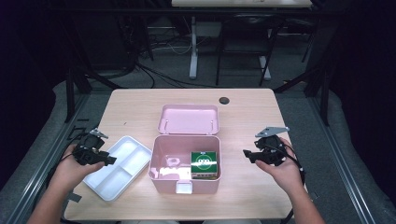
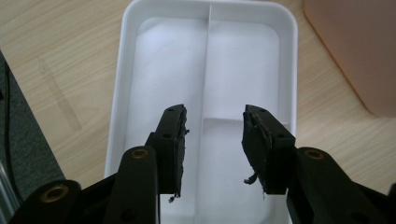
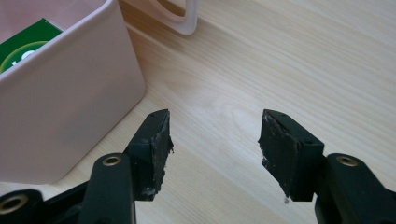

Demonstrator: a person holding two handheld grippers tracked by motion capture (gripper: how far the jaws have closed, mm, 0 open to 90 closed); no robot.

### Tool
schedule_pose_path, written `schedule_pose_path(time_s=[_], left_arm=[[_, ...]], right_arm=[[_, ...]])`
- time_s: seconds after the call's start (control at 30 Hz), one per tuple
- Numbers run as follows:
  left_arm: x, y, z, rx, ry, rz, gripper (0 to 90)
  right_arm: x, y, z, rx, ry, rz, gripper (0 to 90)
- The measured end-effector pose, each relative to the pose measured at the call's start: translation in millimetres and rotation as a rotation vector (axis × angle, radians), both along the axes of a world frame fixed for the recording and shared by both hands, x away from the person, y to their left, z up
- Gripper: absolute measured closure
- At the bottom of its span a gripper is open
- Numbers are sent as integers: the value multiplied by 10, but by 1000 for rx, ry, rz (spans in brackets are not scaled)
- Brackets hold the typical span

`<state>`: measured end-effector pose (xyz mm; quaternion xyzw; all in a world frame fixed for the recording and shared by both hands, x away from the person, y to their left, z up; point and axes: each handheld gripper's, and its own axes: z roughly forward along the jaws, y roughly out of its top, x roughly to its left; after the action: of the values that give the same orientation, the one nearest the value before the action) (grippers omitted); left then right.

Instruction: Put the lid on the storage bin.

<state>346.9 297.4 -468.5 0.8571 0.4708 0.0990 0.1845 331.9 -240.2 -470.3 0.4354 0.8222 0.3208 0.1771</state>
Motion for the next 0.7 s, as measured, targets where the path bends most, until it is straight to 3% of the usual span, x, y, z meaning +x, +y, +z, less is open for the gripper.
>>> schedule_pose_path(time_s=[0.23,0.67,0.7], left_arm=[[33,-8,-61,35,53,-12,615],[162,-56,-312,123,145,-35,701],[175,-64,-334,129,153,-37,711]], right_arm=[[-65,-79,-104,47,-39,-52,435],[-126,-158,-201,103,-72,-94,471],[-127,-166,-200,112,-58,-77,471]])
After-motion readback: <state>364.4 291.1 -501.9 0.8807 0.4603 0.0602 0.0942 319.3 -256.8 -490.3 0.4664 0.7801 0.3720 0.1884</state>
